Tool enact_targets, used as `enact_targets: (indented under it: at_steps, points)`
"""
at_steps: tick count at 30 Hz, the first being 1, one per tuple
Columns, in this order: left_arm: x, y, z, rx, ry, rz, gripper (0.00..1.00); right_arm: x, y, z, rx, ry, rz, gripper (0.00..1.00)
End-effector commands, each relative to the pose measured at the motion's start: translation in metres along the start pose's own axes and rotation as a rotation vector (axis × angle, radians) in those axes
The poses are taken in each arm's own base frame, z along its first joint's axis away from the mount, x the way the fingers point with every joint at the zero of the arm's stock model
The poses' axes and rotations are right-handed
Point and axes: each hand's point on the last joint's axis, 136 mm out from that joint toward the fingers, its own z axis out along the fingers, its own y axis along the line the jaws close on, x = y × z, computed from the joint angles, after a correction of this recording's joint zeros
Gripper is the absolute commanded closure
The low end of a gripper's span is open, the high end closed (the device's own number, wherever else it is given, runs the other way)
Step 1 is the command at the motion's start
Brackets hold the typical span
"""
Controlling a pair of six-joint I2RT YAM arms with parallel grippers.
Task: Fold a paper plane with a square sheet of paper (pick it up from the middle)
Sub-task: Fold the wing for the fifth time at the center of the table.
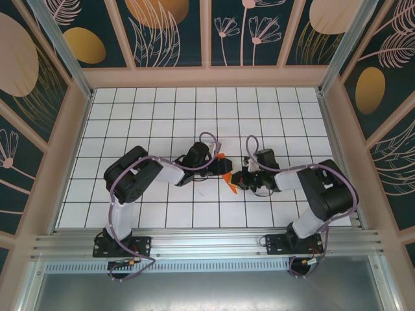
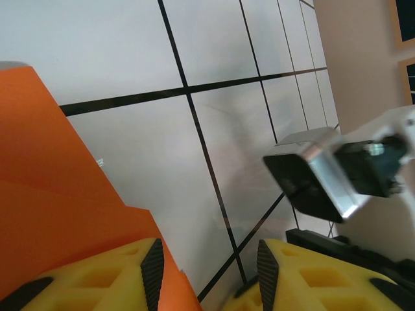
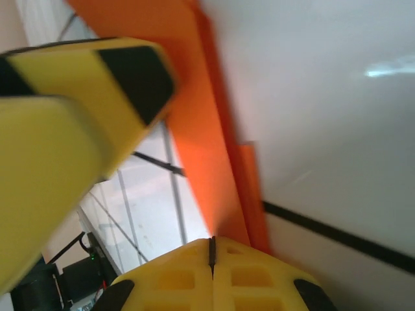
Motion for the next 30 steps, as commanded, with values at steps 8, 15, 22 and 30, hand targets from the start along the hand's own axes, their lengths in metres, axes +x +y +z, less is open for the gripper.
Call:
enact_targets:
  at_steps: [8, 15, 22, 30]
  points:
    - [0.024, 0.061, -0.01, -0.186, 0.066, -0.059, 0.54, 0.031, -0.065, 0.007, 0.178, 0.06, 0.1, 1.0]
    - [0.001, 0.06, -0.015, -0.113, 0.031, -0.017, 0.53, 0.036, -0.071, 0.007, 0.196, 0.077, 0.098, 1.0]
    - [-0.017, 0.052, -0.015, -0.043, 0.015, 0.011, 0.52, 0.039, -0.077, 0.007, 0.221, 0.094, 0.092, 1.0]
    - [-0.006, 0.058, -0.016, -0.044, 0.047, -0.021, 0.52, 0.001, -0.017, -0.012, 0.122, -0.044, -0.04, 1.0]
